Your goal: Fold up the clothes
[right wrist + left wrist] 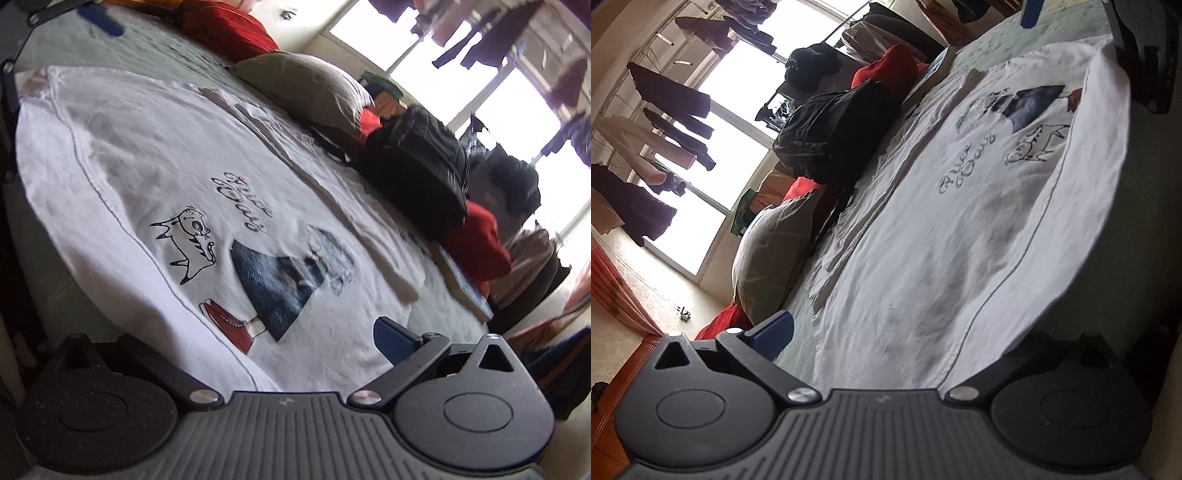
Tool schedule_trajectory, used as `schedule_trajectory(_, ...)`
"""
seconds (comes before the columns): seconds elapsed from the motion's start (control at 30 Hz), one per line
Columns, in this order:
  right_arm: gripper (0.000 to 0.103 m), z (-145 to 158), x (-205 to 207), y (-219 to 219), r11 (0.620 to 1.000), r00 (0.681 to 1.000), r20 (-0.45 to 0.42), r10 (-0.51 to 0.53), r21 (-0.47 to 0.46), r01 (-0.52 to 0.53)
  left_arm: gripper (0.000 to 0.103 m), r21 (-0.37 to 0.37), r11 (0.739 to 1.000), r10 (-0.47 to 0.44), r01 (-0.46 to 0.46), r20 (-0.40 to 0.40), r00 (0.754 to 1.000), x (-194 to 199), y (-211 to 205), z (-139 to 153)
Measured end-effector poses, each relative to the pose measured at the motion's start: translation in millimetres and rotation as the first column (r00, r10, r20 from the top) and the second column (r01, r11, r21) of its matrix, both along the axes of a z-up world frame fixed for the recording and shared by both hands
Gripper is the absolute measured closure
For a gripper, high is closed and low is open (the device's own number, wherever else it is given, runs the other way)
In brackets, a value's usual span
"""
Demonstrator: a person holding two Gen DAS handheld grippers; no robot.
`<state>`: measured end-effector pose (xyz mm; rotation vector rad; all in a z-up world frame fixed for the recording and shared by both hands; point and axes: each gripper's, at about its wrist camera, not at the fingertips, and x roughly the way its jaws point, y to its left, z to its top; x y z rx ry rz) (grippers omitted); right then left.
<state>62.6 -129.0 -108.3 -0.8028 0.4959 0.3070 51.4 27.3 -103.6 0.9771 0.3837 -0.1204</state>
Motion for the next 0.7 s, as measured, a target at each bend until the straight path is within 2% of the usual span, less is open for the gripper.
schedule_trajectory(0.2,0.0,4.1,1.1,-13.2,1.0,0.999,0.024,-0.03,0.001,0.03,0.0,0.011,1.0,0.028,-0.029,0.017,0.999,3.8,10.4,4.0)
schedule_trajectory(0.37,0.0,7.3,-4.0,-9.0,0.999,0.994,0.106,-0.027,-0.036,0.031,0.0,0.04,0.999,0.019,-0.022,0.055,0.998,4.7,6.6,12.4)
schedule_trajectory(0.5,0.0,13.5,-3.3,-8.1,0.998,0.985,0.169,-0.036,-0.048,0.045,0.0,0.029,0.999,0.027,-0.029,0.077,0.997,11.8,8.1,22.6)
schedule_trajectory(0.7,0.0,25.6,9.5,-9.3,0.997,0.975,0.219,-0.048,-0.049,0.06,0.0,0.025,0.999,0.04,-0.043,0.095,0.995,31.4,8.6,33.3)
